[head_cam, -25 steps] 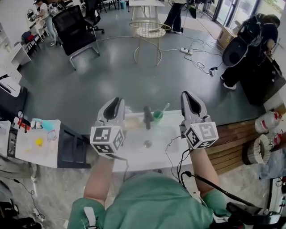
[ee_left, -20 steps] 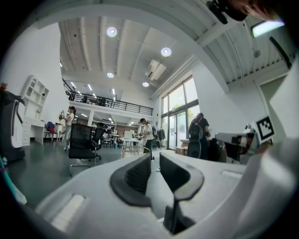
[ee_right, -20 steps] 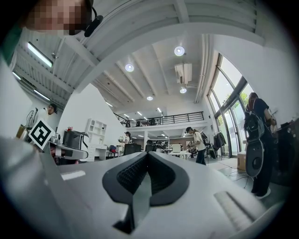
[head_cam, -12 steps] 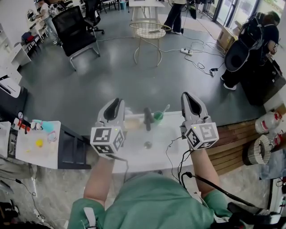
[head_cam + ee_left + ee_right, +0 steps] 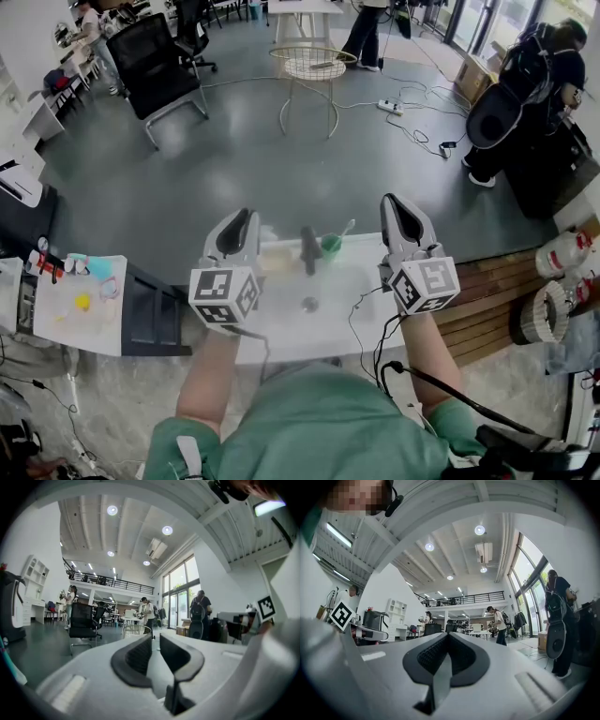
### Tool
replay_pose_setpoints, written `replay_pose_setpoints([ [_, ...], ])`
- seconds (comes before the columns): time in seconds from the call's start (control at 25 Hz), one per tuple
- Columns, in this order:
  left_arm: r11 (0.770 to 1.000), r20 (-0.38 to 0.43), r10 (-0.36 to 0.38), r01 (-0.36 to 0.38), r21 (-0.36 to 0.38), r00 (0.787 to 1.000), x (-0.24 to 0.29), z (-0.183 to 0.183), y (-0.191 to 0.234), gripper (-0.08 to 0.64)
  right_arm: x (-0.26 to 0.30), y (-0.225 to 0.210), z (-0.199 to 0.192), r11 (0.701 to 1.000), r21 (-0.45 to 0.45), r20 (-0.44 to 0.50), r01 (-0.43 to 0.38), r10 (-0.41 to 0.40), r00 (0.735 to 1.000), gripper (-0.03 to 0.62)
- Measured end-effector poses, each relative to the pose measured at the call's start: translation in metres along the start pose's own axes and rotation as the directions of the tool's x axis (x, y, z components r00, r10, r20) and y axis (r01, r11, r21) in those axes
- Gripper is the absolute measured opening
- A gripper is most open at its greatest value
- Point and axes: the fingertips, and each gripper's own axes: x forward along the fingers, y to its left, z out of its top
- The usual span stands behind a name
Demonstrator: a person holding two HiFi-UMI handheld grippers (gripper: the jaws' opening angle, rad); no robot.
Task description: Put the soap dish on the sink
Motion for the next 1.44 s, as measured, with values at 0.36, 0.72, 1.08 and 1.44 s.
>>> replay_pose_setpoints([
  [0.36,1.0,-0.001,-0.005,0.005,-0.002,1.0,0.0019,0.0013,-0.0015,0.052,-0.0012,-0.0021,0.0018,1.0,0.006,0.005,0.006,-0.006,1.0,-0.003],
  [0.72,1.0,-0.006,0.001,-0.001,-0.004,1.0,0.0009,-0.0023,0.0001,0.052,-0.0035,-0.0004,0.0012,1.0,0.005,0.013,0.007,-0.007,1.0,-0.003],
  [1.08,1.0,-0.004,0.001,-0.001,-0.005,1.0,-0.0015,-0.003,-0.0003,0.052,-0.0061,0.0018,-0.0001,1.0,0.003,0.011,0.003,-0.003,1.0,-0.003],
  [1.44,1.0,-0.005,0.0,0.0,-0.005,1.0,-0.0031,-0.0043,0.002,0.052,-0.0053,0.0056,0.0,1.0,0.002,0.014,-0.002,0.002,1.0,-0.003],
])
